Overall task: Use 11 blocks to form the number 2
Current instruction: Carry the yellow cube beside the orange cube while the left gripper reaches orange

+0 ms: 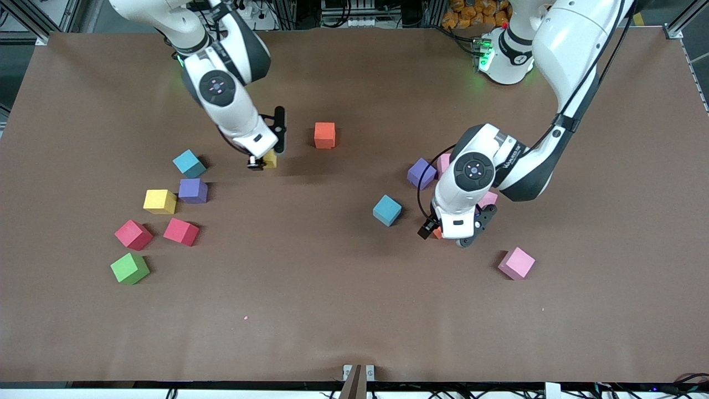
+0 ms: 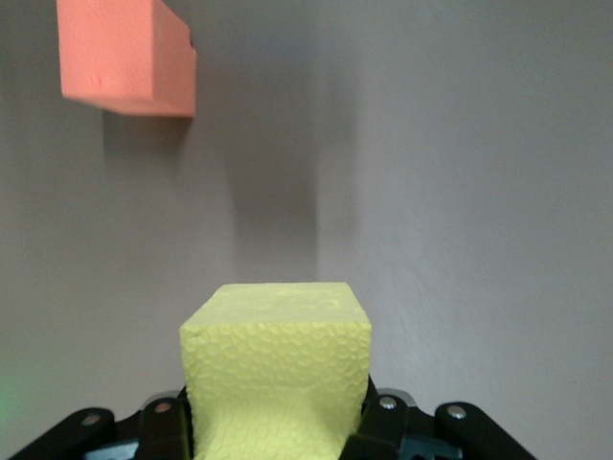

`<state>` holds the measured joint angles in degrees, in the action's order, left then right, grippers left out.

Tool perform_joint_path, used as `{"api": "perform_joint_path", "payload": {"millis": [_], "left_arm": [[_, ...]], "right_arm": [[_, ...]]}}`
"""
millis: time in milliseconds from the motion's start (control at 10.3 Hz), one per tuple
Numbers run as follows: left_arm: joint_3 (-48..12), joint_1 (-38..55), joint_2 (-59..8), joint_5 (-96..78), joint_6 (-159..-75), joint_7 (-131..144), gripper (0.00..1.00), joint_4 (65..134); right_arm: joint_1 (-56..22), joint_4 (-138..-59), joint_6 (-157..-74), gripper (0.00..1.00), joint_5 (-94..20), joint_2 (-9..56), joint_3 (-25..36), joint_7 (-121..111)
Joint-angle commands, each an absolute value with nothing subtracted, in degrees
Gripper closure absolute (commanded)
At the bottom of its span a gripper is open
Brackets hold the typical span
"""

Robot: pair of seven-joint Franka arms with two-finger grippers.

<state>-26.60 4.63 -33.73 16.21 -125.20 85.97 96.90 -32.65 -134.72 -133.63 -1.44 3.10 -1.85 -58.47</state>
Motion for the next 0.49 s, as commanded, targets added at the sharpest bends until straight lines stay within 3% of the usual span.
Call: {"api": "perform_joint_path", "payload": {"millis": [0,390], "left_arm": [[-27.16,1.24,-33.30,15.82,-128.74,86.66,0.00,99.32],[-26.81,0.00,-34.89,16.79,-137.00,86.66,0.00,103.53]], "right_arm": [[-36.20,-137.37,-137.37,0.58,-2.02,3.34,-1.49,-55.73],[-37.97,-140.79,-143.60,0.58,-2.02,5.36,-1.58,-55.28]]}}
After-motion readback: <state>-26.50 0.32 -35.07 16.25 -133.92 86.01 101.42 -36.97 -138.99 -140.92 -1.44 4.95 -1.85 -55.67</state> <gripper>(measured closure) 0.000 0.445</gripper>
